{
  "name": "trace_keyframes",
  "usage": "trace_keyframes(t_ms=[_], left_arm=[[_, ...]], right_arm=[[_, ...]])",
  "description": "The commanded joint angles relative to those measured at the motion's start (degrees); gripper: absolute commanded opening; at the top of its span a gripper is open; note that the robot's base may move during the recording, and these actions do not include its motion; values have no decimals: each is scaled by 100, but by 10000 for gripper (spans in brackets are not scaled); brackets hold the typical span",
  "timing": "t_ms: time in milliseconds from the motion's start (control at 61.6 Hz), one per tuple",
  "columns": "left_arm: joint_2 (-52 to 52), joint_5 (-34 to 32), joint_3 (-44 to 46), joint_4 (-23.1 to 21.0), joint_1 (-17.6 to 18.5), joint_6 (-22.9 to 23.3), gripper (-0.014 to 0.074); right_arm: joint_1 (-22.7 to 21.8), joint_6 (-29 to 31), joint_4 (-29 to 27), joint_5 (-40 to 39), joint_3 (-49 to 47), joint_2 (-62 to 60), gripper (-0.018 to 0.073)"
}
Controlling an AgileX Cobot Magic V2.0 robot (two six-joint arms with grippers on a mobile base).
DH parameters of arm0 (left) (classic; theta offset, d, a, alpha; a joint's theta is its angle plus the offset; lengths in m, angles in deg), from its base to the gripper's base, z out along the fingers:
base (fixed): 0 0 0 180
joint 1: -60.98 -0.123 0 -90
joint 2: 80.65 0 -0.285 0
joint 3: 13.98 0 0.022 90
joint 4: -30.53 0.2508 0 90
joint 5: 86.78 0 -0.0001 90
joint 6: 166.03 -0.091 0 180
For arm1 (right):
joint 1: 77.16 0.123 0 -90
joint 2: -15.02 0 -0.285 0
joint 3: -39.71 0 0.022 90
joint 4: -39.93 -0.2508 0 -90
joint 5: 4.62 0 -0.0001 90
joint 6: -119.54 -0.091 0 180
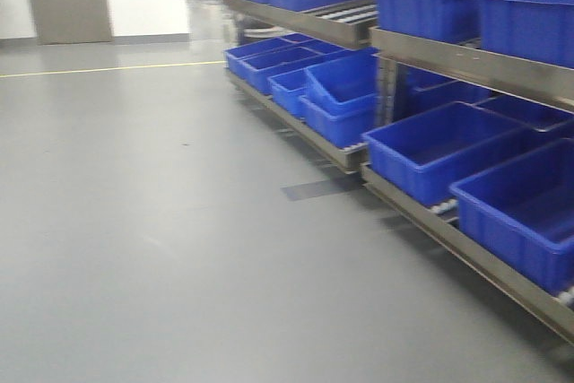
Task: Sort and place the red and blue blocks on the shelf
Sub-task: 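Turn the base away from the table toward the aisle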
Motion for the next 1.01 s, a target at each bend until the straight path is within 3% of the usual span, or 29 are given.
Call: trace_keyframes(t_ms=[0, 991], left_arm=[[-13, -485, 213, 37, 2, 31, 127], [-13, -485, 213, 37, 2, 31, 127]], right_arm=[[-41, 48, 45, -437, -161, -24, 57], [-41, 48, 45, -437, -161, -24, 57]])
